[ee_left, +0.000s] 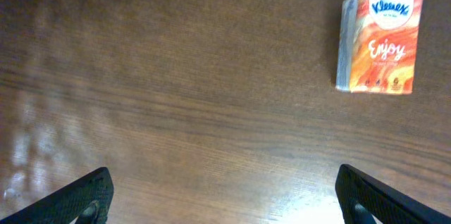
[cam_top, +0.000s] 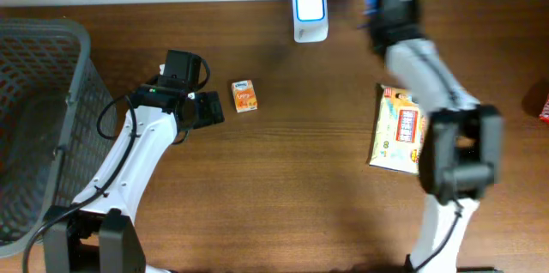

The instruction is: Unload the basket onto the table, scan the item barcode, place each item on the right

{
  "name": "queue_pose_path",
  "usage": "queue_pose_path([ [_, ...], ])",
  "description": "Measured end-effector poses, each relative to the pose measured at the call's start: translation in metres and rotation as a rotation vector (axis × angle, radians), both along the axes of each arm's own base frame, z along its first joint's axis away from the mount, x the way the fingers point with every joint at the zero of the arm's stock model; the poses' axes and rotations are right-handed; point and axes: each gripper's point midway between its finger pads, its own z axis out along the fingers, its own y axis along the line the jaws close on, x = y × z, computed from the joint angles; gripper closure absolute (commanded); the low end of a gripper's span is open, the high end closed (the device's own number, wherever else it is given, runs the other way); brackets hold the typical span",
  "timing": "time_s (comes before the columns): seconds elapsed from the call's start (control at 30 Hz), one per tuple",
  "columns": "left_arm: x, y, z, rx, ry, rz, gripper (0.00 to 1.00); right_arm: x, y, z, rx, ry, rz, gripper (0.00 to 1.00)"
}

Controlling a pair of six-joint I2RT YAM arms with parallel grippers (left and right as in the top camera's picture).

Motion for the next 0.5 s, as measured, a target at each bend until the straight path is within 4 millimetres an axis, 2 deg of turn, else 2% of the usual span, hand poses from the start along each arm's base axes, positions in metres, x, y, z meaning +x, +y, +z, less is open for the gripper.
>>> queue_pose_path([
  [0.03,-0.001,0.000,0.000,0.001,0.003,0.000,0.01,-0.022,-0.055,0.015,0.025,0.014,-0.112,0.96],
  [0.07,0.000,0.000,0.000,0.000,0.001,0.000,0.01,-0.048,-0.104,0.018,0.036,0.066,-0.214,0.96],
  [0.1,0.000,0.000,0.000,0.000,0.001,0.000,0.01,-0.072,-0.147,0.016,0.050,0.105,-0.302,0.96],
  [0.13,-0.001,0.000,0.000,0.000,0.003,0.000,0.01,-0.117,-0.207,-0.007,0.091,0.208,-0.433,0.96],
  [0.23,0.000,0.000,0.000,0.000,0.002,0.000,0.01,-0.178,-0.279,-0.055,0.306,0.294,-0.539,0.96],
  [0.27,0.000,0.000,0.000,0.000,0.002,0.000,0.01,-0.208,-0.312,-0.069,0.381,0.282,-0.612,0.96],
  [0.33,0.000,0.000,0.000,0.001,0.002,0.000,0.01,-0.228,-0.337,-0.075,0.460,0.237,-0.642,0.94],
  [0.37,-0.001,0.000,0.000,0.000,0.002,0.000,0.01,-0.230,-0.343,-0.075,0.480,0.212,-0.640,0.91],
  [0.4,-0.001,0.000,0.000,0.001,0.002,0.000,0.01,-0.229,-0.345,-0.074,0.482,0.201,-0.636,0.67],
  [0.43,-0.001,0.000,0.000,0.001,0.002,0.000,0.01,-0.223,-0.343,-0.075,0.497,0.185,-0.615,0.35],
  [0.5,-0.001,0.000,0.000,0.001,0.002,0.000,0.01,-0.222,-0.342,-0.079,0.503,0.190,-0.612,0.20],
])
